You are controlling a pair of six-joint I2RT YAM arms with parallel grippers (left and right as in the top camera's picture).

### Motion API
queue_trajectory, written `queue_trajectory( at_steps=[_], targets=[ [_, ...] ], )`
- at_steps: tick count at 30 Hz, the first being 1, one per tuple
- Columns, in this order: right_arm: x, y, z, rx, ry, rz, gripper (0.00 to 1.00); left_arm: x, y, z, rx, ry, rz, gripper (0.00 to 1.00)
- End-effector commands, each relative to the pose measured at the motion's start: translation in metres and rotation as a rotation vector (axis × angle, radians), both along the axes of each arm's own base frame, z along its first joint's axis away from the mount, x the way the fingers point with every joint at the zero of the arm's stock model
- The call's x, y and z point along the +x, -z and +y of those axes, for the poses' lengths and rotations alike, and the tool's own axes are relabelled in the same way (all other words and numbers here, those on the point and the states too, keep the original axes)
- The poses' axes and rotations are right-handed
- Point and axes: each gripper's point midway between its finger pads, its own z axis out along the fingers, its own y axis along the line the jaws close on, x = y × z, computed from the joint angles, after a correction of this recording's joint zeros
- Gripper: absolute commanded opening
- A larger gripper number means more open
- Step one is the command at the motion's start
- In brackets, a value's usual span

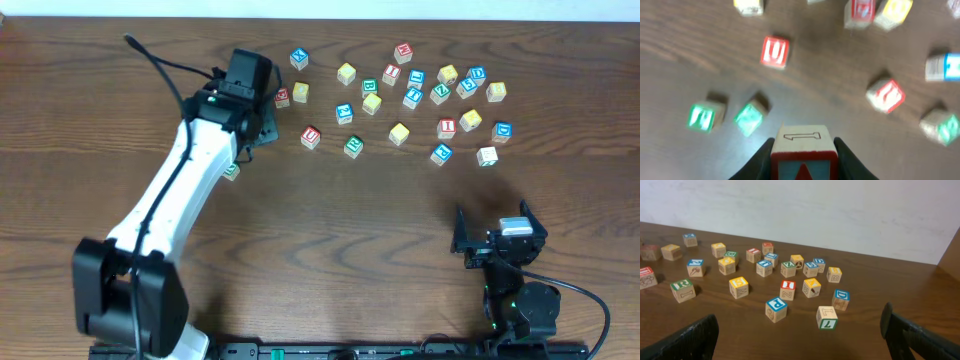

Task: Spell out AI2
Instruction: 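Lift the A block and carry it toward the table center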

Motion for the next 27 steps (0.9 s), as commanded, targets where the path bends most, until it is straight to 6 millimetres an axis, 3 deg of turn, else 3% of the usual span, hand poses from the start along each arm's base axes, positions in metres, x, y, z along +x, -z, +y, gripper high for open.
queue_trajectory(
  at_steps=[1, 6, 15, 27],
  targets=[
    [0.000, 0.000, -0.002, 0.014, 0.010, 0.001, 0.99, -0.016, 0.000, -0.004, -0.002, 0.049, 0.050, 0.21],
    [0.000, 0.000, -0.002, 0.014, 0.010, 0.001, 0.99, -0.033, 0.020, -0.022, 0.013, 0.100, 0.097, 0.15],
    [0.000, 0.000, -0.002, 0.014, 0.010, 0.001, 0.99, -0.064, 0.082, -0.055, -0.009, 0.119, 0.111, 0.15],
    [0.000, 0.000, -0.002, 0.014, 0.010, 0.001, 0.99, -0.064, 0.086, -0.067, -0.028, 0.133, 0.079, 0.15]
  ],
)
